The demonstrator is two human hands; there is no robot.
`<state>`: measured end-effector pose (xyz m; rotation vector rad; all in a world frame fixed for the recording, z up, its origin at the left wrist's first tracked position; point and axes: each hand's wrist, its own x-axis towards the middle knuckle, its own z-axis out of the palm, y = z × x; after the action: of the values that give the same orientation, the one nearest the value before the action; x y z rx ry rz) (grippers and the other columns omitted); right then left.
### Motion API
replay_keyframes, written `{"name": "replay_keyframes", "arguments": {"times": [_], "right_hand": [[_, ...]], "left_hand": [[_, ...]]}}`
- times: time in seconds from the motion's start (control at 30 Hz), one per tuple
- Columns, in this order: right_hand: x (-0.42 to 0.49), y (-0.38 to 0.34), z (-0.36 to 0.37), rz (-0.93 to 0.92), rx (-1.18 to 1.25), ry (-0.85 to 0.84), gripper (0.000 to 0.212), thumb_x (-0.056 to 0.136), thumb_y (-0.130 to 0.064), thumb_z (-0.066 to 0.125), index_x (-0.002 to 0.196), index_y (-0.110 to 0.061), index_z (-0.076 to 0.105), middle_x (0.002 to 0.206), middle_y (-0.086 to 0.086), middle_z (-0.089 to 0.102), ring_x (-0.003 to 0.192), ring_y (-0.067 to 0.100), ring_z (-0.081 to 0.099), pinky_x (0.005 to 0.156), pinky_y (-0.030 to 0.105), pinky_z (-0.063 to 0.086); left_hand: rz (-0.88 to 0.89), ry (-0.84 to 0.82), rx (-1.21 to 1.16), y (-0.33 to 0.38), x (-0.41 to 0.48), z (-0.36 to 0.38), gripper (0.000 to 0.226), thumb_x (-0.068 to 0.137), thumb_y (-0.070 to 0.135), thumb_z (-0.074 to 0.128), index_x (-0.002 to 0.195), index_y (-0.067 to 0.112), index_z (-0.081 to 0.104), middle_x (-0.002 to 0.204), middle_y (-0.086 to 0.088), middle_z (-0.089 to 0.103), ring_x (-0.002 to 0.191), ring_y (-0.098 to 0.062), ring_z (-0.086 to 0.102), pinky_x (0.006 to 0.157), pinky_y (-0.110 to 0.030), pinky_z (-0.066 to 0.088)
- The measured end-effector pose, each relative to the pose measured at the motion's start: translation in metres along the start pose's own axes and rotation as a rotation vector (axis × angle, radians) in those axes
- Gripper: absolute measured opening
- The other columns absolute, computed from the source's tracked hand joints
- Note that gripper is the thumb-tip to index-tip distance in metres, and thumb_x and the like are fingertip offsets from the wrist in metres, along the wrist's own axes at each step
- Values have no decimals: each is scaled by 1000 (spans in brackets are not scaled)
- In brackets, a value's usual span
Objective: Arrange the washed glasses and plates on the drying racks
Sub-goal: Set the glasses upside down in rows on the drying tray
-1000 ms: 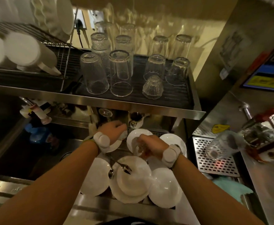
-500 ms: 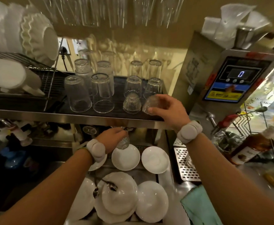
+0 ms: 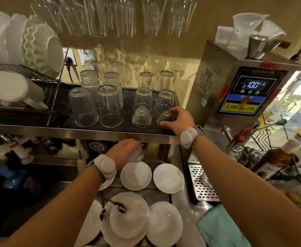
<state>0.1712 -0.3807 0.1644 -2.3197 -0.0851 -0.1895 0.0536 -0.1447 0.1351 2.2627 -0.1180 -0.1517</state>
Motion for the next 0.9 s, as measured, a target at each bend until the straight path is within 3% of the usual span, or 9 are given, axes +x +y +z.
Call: {"name": "replay_keyframes", "arguments": {"times": [0.03,0.1,0.23,0.3,0.37,0.47,0.63,0.77,0.9], "right_hand": [[1,1,0,-2,9,-6,73,61,-47,93,122,-28,59,111,-9,68,102,14,65,87,30,58],[1,3,-1,-3,17,-19,72,59,-49,93,120,-29,59,105,-13,65,98,12,65,87,31,59],[-3,0,-3,4,43,-10,79,61,-49,92,127,-26,57,116,-9,66,106,14,64,93,34,57],[-11,-7,-6,-6,120,88,78,66,-51,89,131,-22,56,121,-8,64,107,11,60,94,31,54],[-25,-19,-11,-26,249,201,61,73,-48,84,122,-21,60,113,-6,66,100,10,62,88,30,55],[-46,-40,-24,-145,384,47,40,78,-50,78,105,-23,67,94,-7,70,87,9,68,75,24,56],[-65,-62,-31,-283,335,-353,58,75,-47,84,125,-25,66,115,-7,72,108,13,70,97,40,57],[-65,-60,-33,-257,450,-297,55,81,-30,84,132,-22,65,118,-3,74,111,15,70,99,42,56],[-59,-59,-47,-247,577,-229,35,85,-20,80,118,-30,71,111,-4,77,105,13,74,89,29,60]], "left_hand": [[18,-33,78,1,0,-1,9,102,23,54,102,24,63,99,4,63,106,-34,59,100,-40,45],[26,-71,207,3,1,-2,34,98,13,63,132,10,57,132,-10,59,125,-28,55,99,-21,38],[-29,-51,128,9,2,-5,48,99,10,61,144,7,47,146,-13,50,132,-27,50,103,-23,40],[-114,-53,29,14,7,-6,41,100,12,59,140,11,50,140,-15,56,122,-28,58,99,-29,47],[-181,-63,-232,22,9,-7,20,105,26,50,120,20,61,111,-18,67,87,-30,65,78,-37,52],[-193,-28,-710,36,12,-8,53,96,51,41,106,4,64,75,-21,66,53,-28,54,53,-33,45],[-115,-2,-1009,69,21,-10,58,97,52,40,110,5,70,80,-16,69,57,-23,60,47,-29,43],[-133,-14,-1083,87,30,-7,64,101,59,35,104,8,74,84,-15,69,56,-22,58,53,-30,45],[-102,-18,-776,84,34,-9,78,98,70,25,98,13,78,87,-14,77,55,-19,64,54,-28,51]]}}
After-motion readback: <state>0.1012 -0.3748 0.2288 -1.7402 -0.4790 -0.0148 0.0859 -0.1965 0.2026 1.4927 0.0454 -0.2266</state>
